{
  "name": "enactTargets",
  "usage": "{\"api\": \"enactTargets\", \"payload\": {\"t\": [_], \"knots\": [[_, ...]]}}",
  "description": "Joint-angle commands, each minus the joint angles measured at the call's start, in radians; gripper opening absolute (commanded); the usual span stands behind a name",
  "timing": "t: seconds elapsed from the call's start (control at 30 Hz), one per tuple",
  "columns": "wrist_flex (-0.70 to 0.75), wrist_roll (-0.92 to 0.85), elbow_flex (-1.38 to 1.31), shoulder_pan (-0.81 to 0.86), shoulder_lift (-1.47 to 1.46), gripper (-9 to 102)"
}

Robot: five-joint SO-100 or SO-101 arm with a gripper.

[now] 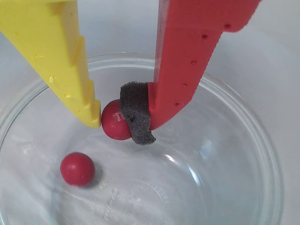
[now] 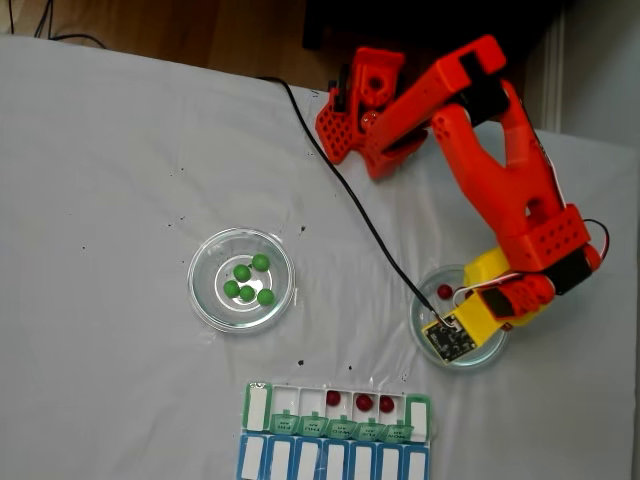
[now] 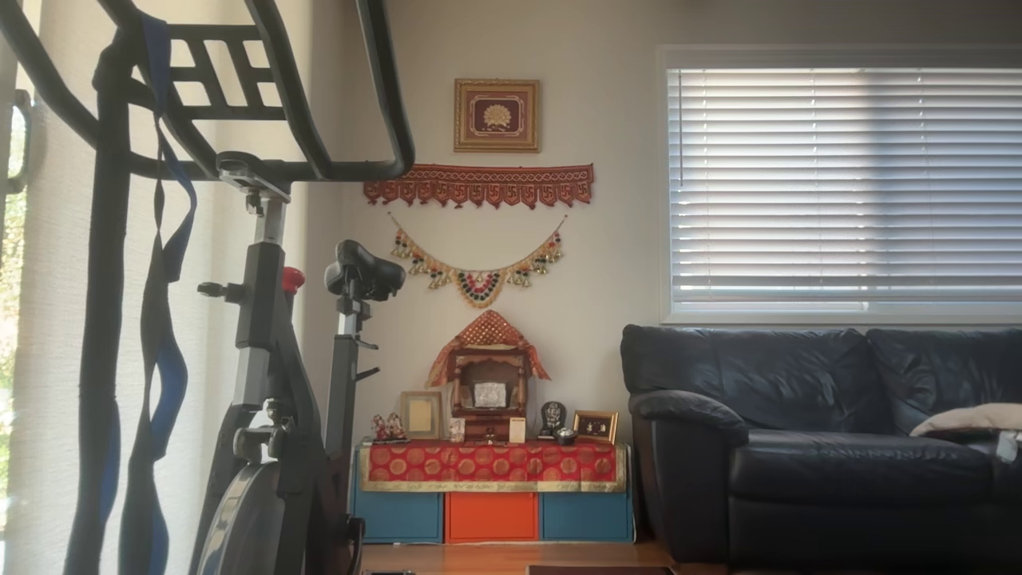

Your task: Sort medicines into box.

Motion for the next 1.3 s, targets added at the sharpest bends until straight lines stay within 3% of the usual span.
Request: {"api": "enactTargets", "payload": {"t": [0.0, 0.67, 1.27], "knots": [[-0.043, -0.043, -0.014, 0.052, 0.103, 2], [-0.095, -0.092, 0.035, 0.255, 0.465, 2], [-0.405, -0.178, 0.147, 0.554, 0.410, 1]]}}
